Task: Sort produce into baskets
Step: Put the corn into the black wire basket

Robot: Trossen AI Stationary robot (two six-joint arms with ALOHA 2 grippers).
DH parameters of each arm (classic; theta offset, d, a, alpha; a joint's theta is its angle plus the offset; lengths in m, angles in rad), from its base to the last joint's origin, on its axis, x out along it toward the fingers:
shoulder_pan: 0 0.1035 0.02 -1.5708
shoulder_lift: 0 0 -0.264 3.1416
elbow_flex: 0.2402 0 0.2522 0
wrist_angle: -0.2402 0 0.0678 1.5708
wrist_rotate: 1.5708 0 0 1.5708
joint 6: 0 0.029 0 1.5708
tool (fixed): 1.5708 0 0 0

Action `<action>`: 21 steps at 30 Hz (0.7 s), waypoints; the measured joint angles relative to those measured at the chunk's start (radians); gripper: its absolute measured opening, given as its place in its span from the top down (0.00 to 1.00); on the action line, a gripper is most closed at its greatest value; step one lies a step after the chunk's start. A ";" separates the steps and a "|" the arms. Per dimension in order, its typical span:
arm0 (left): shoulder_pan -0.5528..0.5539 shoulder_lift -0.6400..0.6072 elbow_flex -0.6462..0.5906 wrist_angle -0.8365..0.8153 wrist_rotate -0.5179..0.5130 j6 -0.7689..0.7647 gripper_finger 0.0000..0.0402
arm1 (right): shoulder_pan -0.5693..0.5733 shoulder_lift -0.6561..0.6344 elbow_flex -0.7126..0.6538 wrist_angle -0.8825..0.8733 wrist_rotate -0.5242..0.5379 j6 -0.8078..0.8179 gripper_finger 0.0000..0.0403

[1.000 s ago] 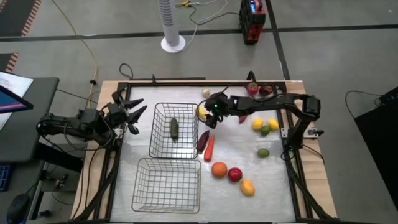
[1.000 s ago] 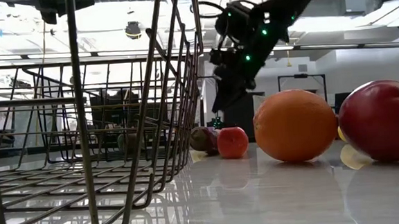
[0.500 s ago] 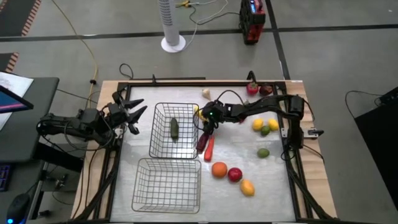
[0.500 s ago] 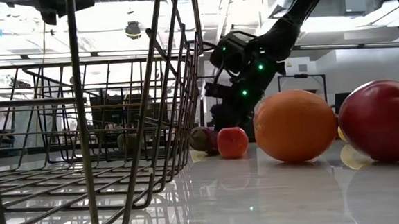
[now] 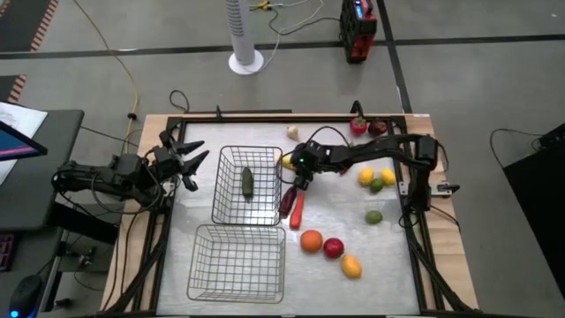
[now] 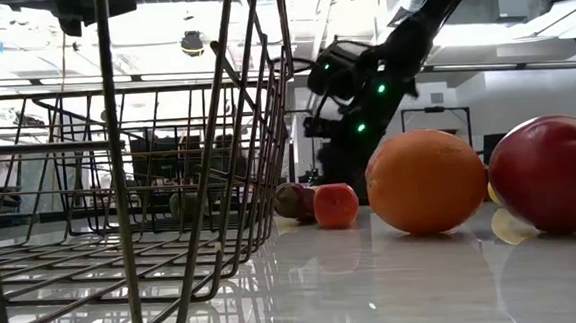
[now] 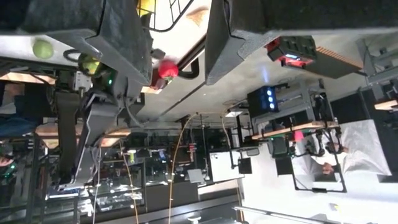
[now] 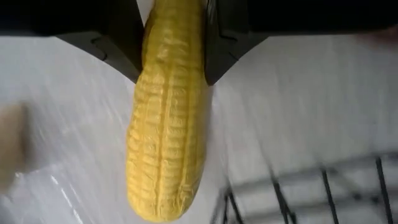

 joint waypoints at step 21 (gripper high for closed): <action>0.000 0.001 0.000 0.005 0.002 -0.044 0.66 | 0.252 -0.280 0.023 0.289 0.049 -0.024 0.55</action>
